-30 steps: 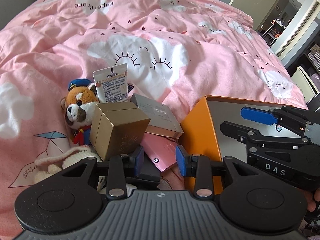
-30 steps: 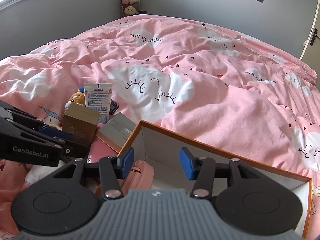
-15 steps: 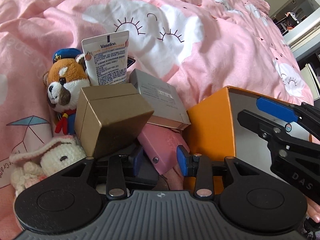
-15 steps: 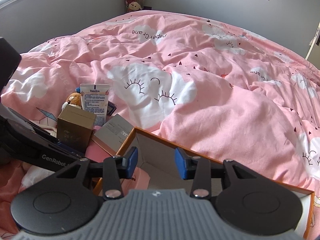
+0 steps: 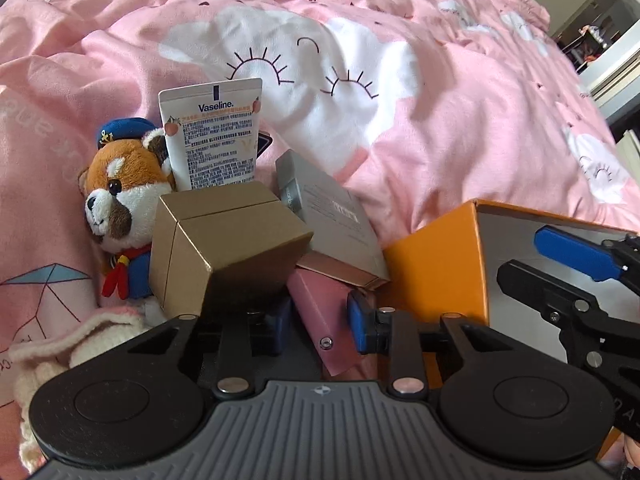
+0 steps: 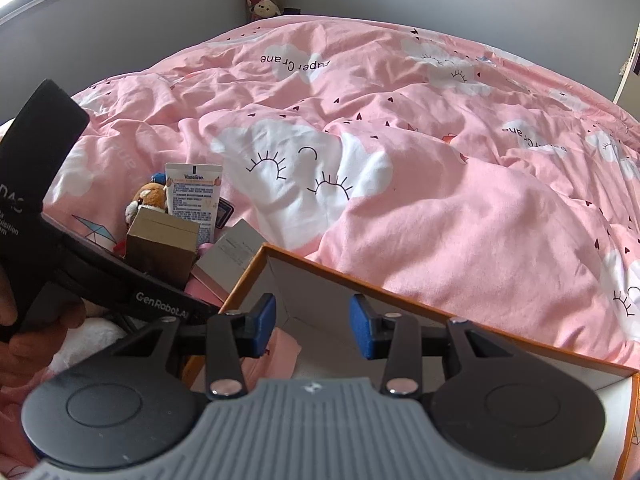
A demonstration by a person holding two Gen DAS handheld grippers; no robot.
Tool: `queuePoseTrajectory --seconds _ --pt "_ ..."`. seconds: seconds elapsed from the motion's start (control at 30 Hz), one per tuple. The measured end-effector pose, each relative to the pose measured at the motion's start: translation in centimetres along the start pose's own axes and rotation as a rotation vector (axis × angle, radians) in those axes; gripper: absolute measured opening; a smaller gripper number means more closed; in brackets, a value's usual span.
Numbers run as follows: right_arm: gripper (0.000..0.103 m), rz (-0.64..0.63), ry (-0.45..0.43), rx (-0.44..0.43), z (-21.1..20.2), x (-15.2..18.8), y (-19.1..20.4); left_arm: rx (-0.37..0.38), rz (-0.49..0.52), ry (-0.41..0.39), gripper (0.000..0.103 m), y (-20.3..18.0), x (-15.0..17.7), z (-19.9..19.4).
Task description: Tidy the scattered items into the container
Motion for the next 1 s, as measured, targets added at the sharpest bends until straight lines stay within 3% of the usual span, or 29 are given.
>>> queuePoseTrajectory --seconds 0.13,0.37,0.57,0.73,0.87,1.0 --pt "0.043 0.004 -0.004 0.013 -0.3 -0.1 -0.3 0.012 0.077 -0.144 0.024 -1.4 -0.2 -2.1" --pt "0.043 0.003 -0.007 0.015 -0.5 0.1 0.0 0.046 0.049 -0.078 0.025 -1.7 -0.5 0.0" --pt "0.042 0.002 -0.007 0.019 -0.7 -0.1 -0.1 0.03 0.097 -0.114 0.022 -1.9 0.0 -0.7" --pt "0.036 0.006 -0.008 -0.043 -0.7 -1.8 0.6 0.039 0.098 -0.121 0.019 -1.2 -0.2 -1.7" --pt "0.036 0.063 0.07 -0.153 0.9 -4.7 0.2 0.054 0.109 -0.144 0.019 -1.0 -0.9 -2.3" --pt "0.032 0.123 0.162 -0.155 4.1 -7.1 -0.7 0.086 0.094 -0.158 0.019 -0.7 -1.2 -2.2"
Point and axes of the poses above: each gripper's, at about its wrist camera, not at the fingertips, and z roughly the way its jaws point, y to its left, x to its underside, the point moved 6 cm from there along z, roughly the way its jaws point, and after that the axes turned 9 degrees about -x, right-handed, at the moved point
